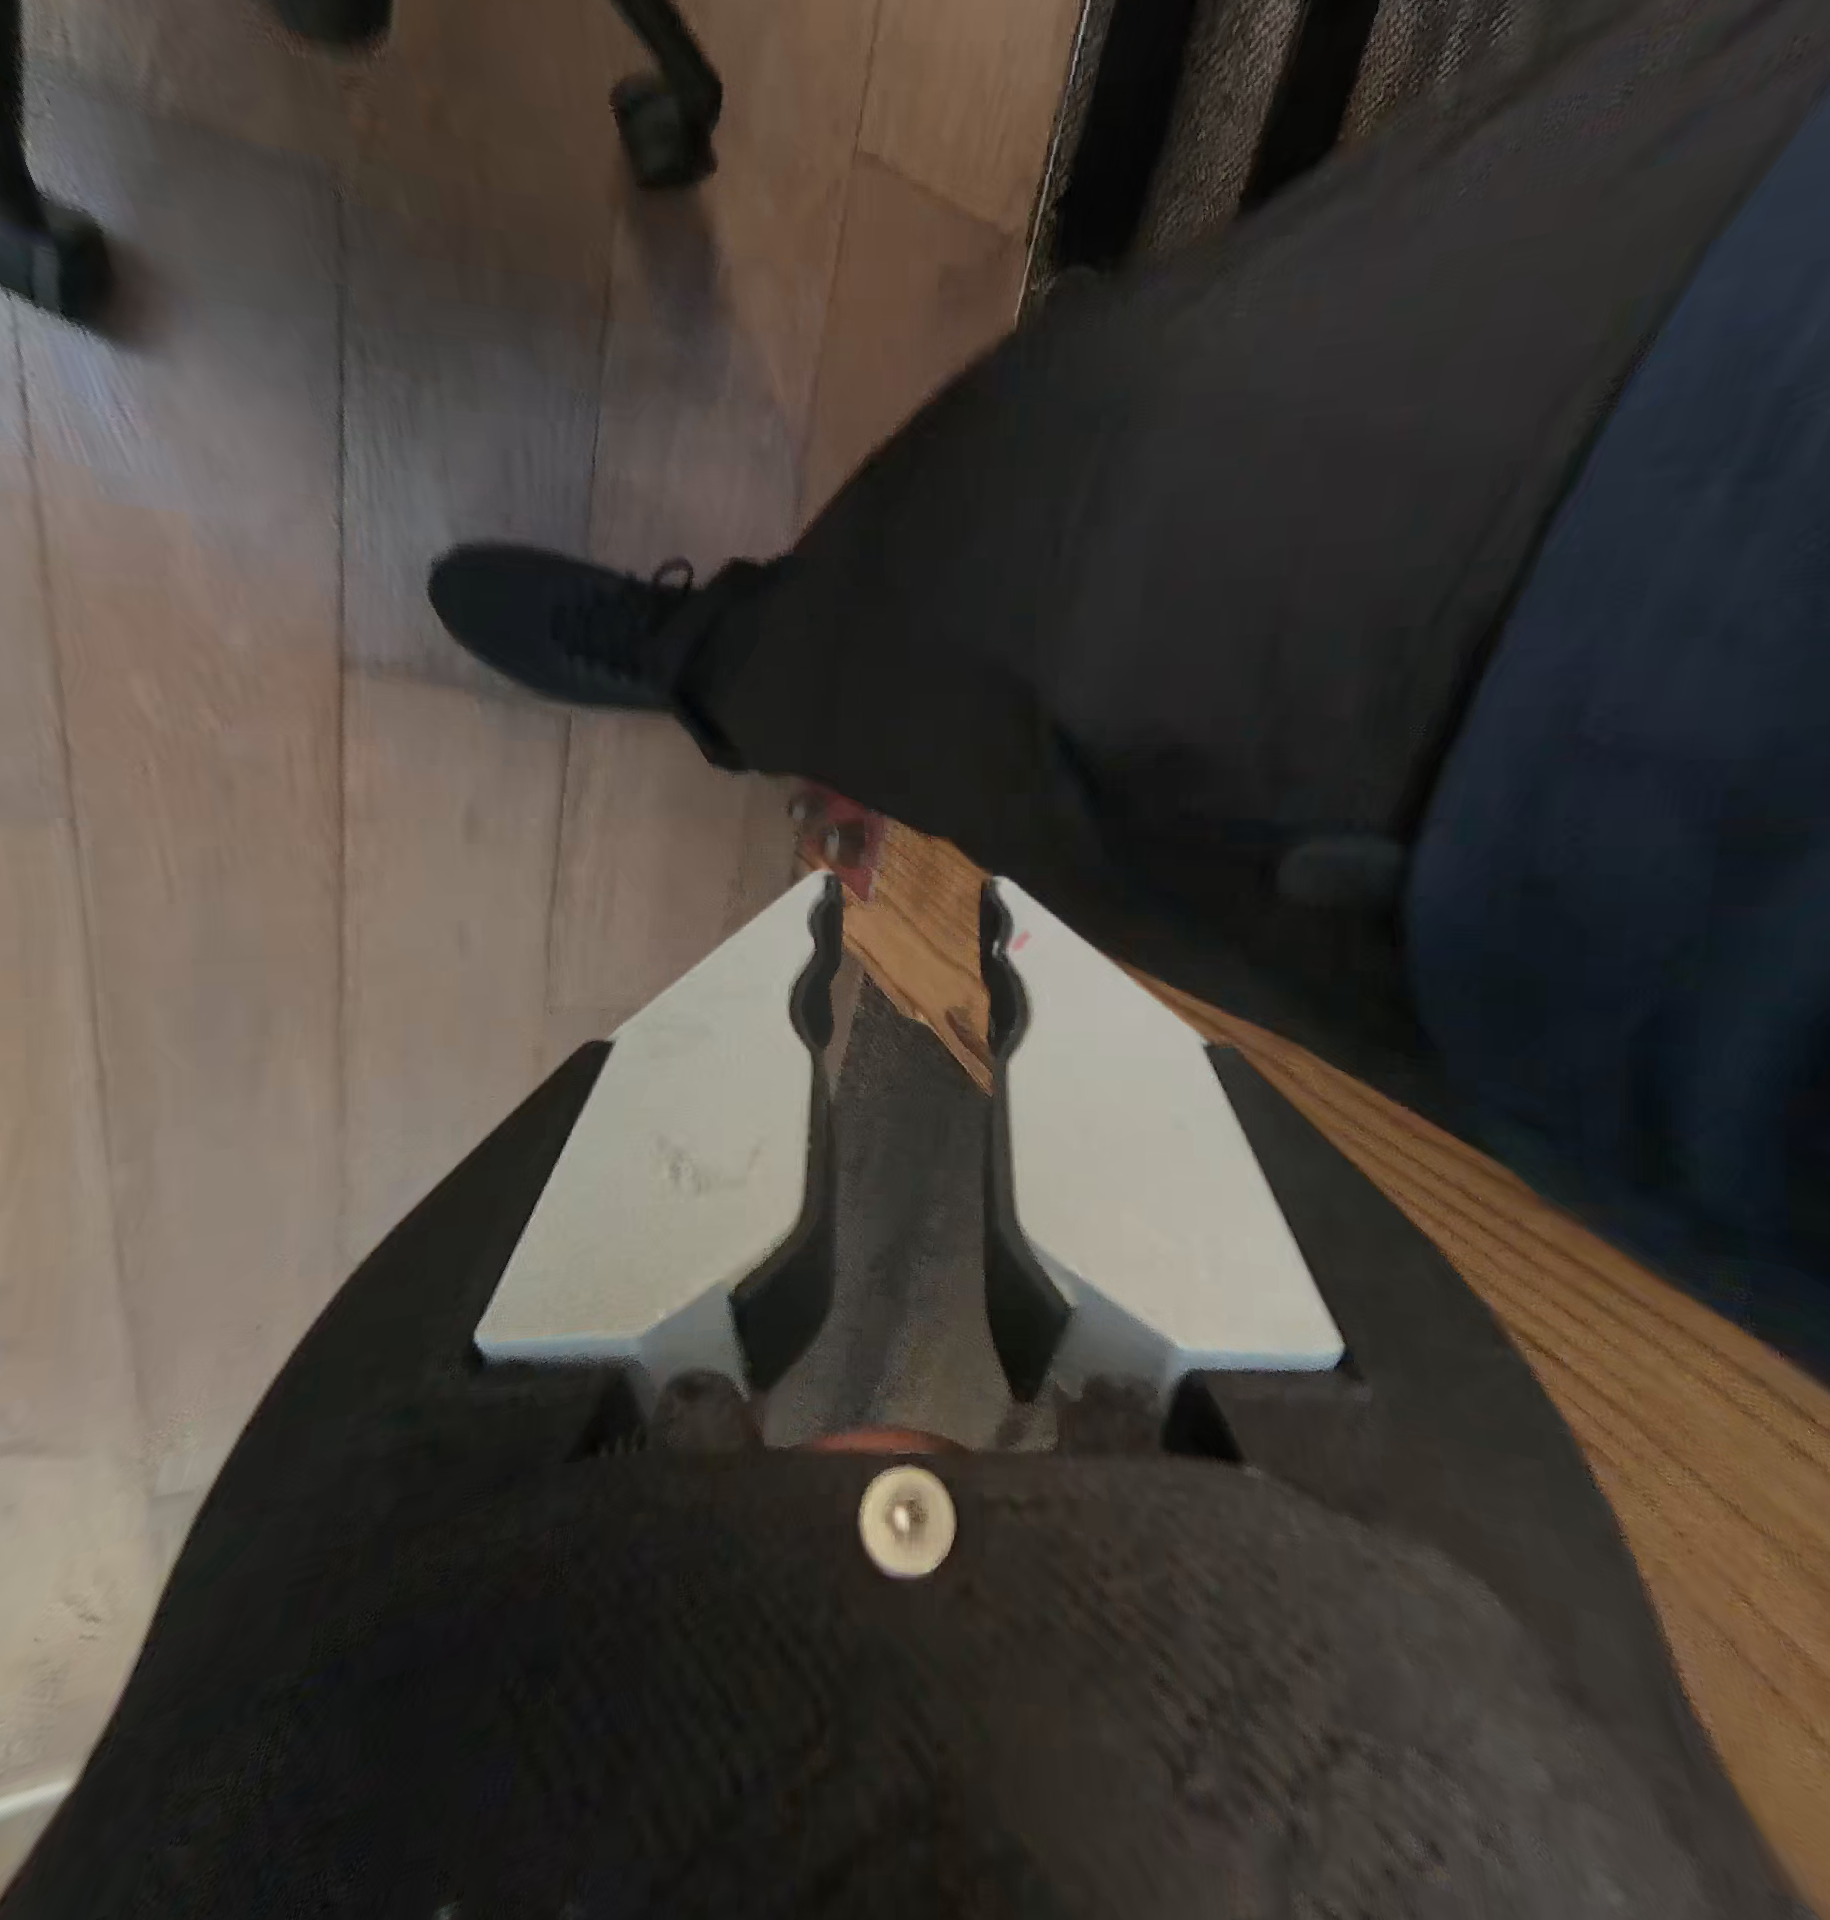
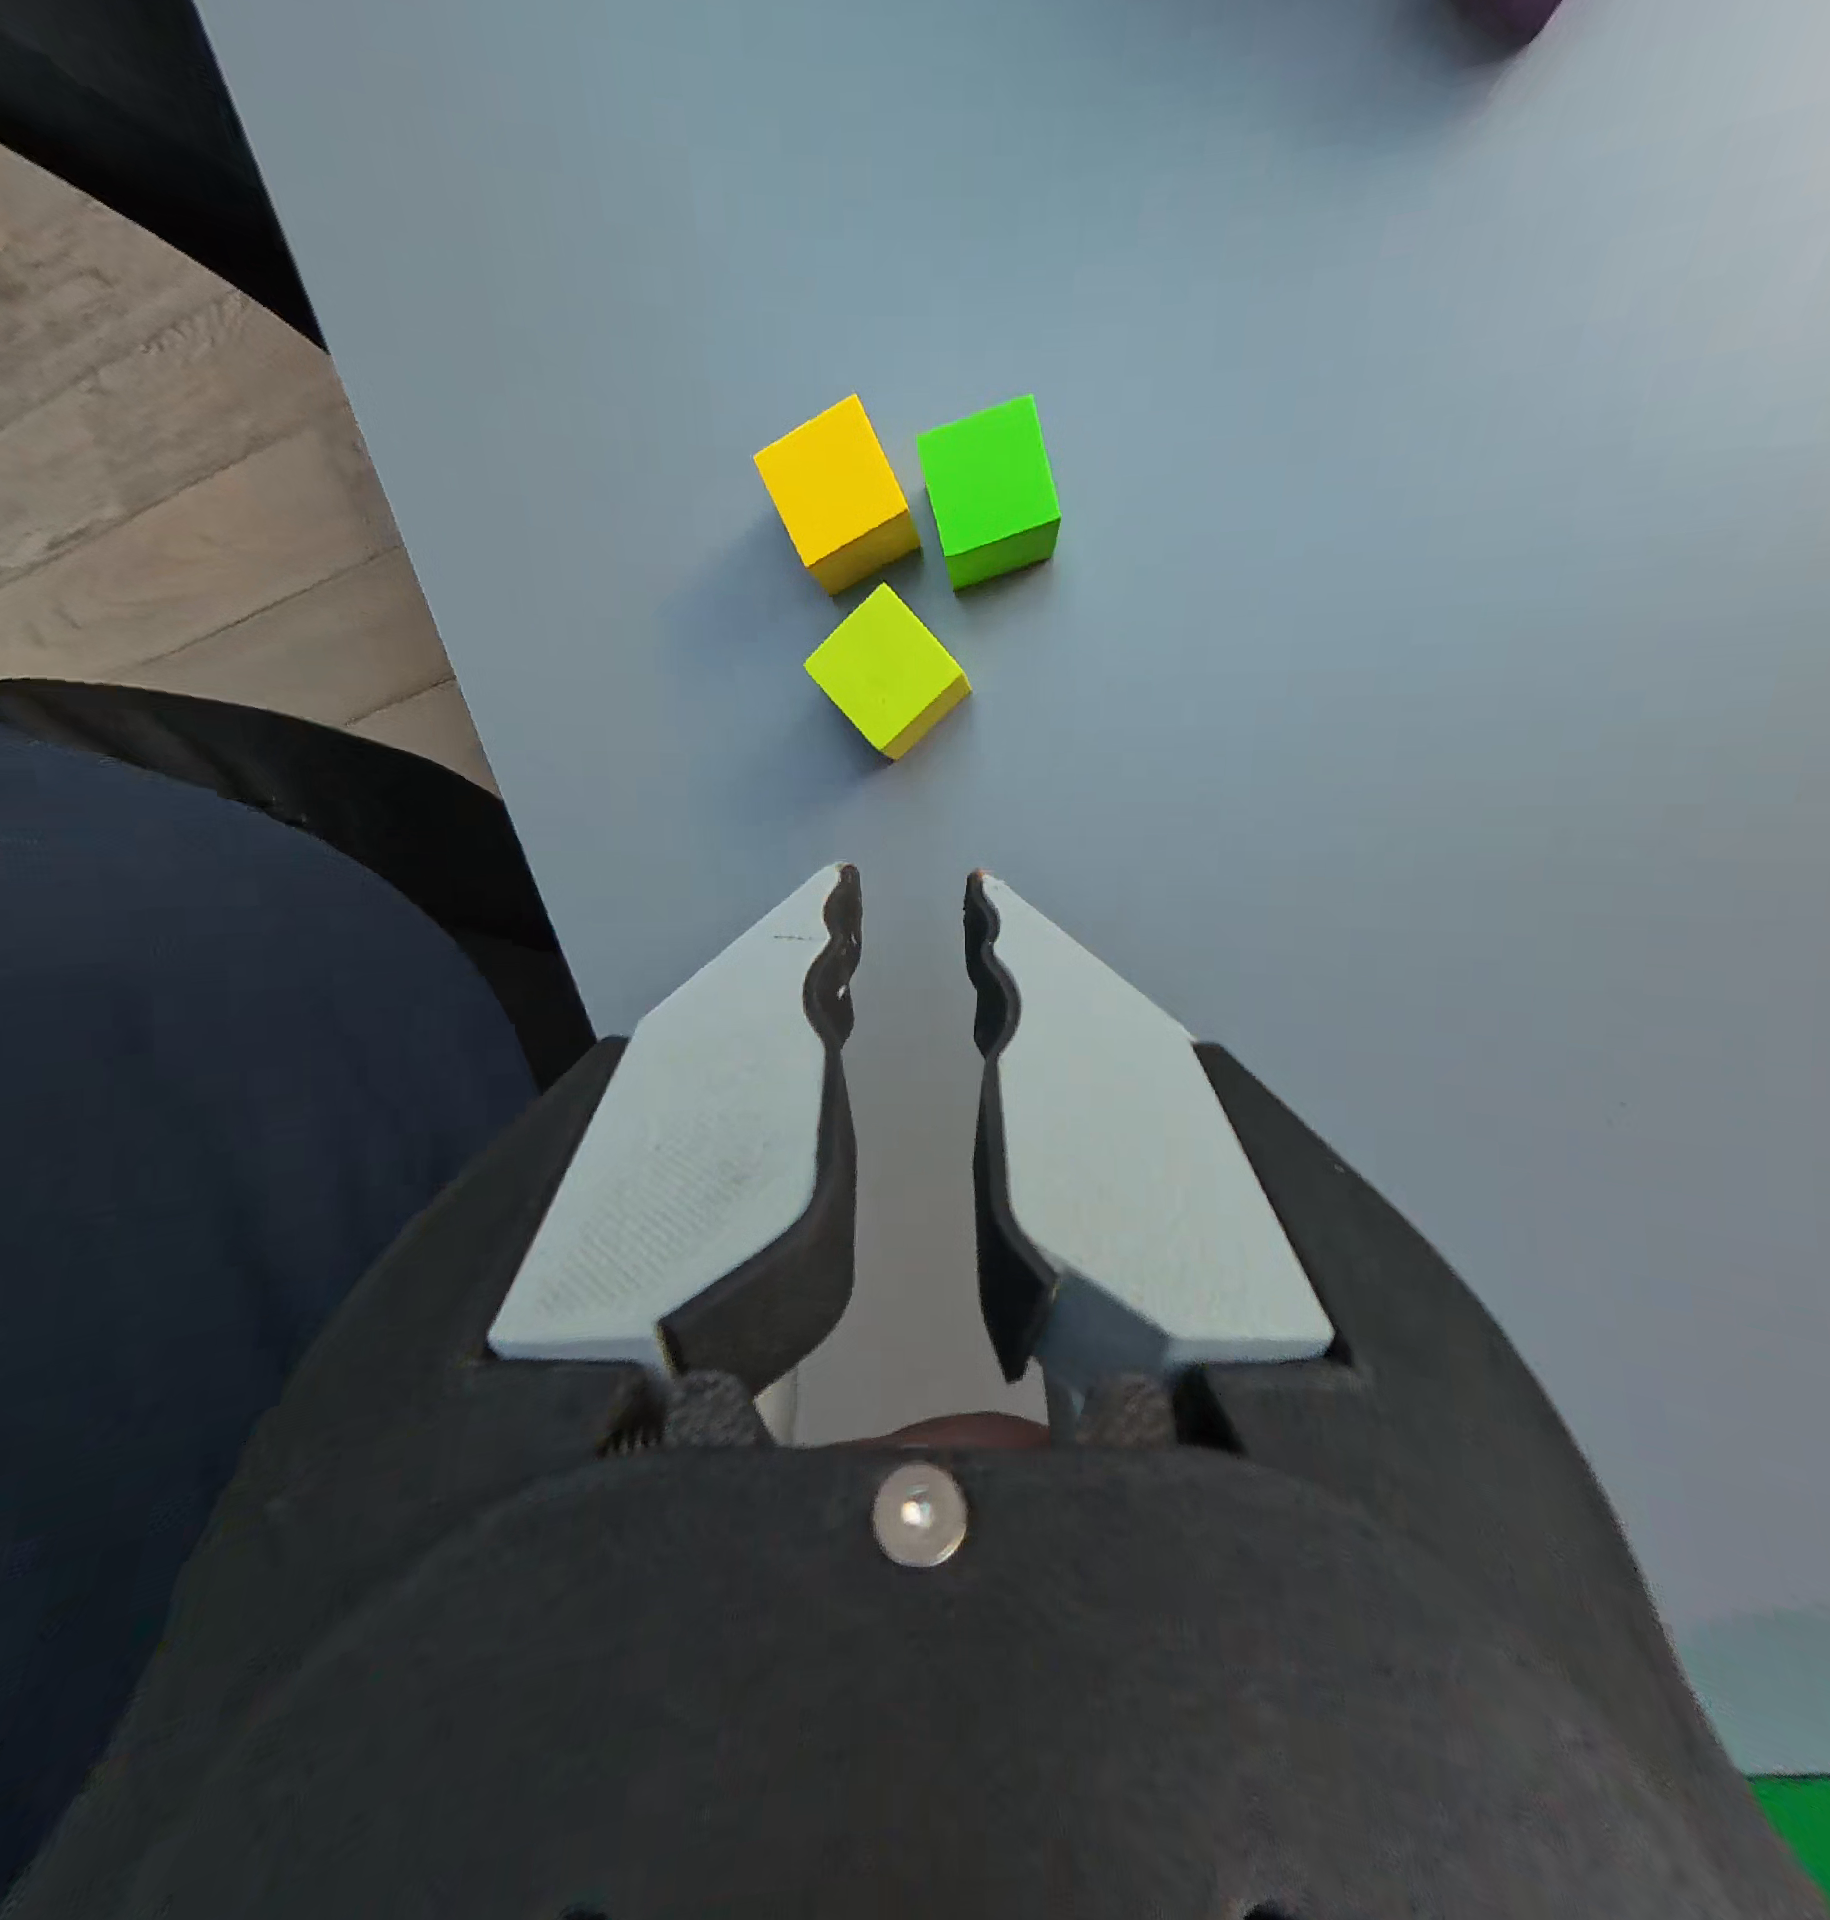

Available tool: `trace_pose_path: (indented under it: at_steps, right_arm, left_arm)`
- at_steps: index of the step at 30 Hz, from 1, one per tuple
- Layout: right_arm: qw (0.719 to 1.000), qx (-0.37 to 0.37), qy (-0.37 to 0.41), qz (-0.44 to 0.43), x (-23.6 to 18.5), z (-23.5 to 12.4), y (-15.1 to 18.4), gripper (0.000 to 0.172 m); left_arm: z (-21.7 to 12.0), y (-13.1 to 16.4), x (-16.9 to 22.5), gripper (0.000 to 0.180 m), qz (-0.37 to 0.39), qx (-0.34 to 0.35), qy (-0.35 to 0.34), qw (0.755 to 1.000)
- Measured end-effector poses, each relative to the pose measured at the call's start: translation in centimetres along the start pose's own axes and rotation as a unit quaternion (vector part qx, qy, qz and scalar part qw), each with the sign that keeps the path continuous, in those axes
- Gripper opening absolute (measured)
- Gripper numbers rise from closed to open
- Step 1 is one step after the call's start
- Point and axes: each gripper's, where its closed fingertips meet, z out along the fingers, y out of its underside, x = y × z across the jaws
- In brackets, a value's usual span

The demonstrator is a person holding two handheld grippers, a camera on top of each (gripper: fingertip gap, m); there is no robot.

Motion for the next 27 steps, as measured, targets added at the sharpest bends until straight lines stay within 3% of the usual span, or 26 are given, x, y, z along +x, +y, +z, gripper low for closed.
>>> trace_pose_path:
  at_steps: [5, 12, 16, 21, 27]
  right_arm:
    - [0.998, -0.053, 0.03, 0.031, -0.2, 0.6, 1.4, 0.023]
    - [0.99, -0.066, 0.065, 0.105, -3.0, 2.0, 3.3, 0.023]
    - [0.987, -0.04, 0.078, 0.134, -3.0, 1.7, 2.3, 0.024]
    - [0.99, -0.015, 0.078, 0.121, -0.7, 2.0, -0.2, 0.027]
    - [0.998, 0.006, 0.064, 0.023, 3.1, 3.1, -4.2, 0.027]
  left_arm:
    - [0.2, 2.8, -2.1, 0.025, -0.029, -0.04, 0.051, 0.997]
    - [-2.5, -0.6, -10.7, 0.025, -0.019, -0.009, 0.021, 1.0]
    - [-3.7, -0.5, -13.5, 0.025, -0.014, -0.01, 0.003, 1.0]
    - [-4.0, 0.9, -13.5, 0.026, -0.027, -0.036, -0.003, 0.999]
    - [-4.1, 0.9, -9.8, 0.026, -0.065, -0.059, -0.013, 0.996]
